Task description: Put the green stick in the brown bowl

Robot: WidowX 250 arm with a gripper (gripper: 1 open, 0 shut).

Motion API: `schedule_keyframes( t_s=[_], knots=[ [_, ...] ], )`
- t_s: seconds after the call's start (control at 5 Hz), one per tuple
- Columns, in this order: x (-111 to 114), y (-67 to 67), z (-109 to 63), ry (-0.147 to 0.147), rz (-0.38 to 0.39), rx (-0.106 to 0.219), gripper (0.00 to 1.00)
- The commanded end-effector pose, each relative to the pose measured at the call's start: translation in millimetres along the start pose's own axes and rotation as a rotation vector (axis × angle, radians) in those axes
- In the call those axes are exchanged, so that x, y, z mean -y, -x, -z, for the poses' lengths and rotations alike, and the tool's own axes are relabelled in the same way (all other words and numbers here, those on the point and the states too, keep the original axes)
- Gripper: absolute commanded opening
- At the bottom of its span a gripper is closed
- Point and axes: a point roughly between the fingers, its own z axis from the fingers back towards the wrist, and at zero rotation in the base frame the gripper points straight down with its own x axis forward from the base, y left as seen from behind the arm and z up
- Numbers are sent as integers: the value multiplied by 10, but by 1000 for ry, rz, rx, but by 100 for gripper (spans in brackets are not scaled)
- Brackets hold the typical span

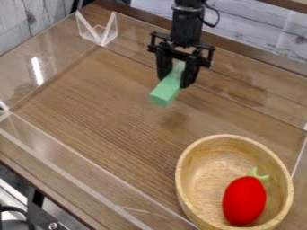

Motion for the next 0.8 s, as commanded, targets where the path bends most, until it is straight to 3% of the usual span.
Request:
schedule_keyframes(
  t_s=[0.0,0.6],
  knots=[
    [-35,7,-387,3,-47,103,0],
    [73,56,-185,0,-43,90,0]
  ],
)
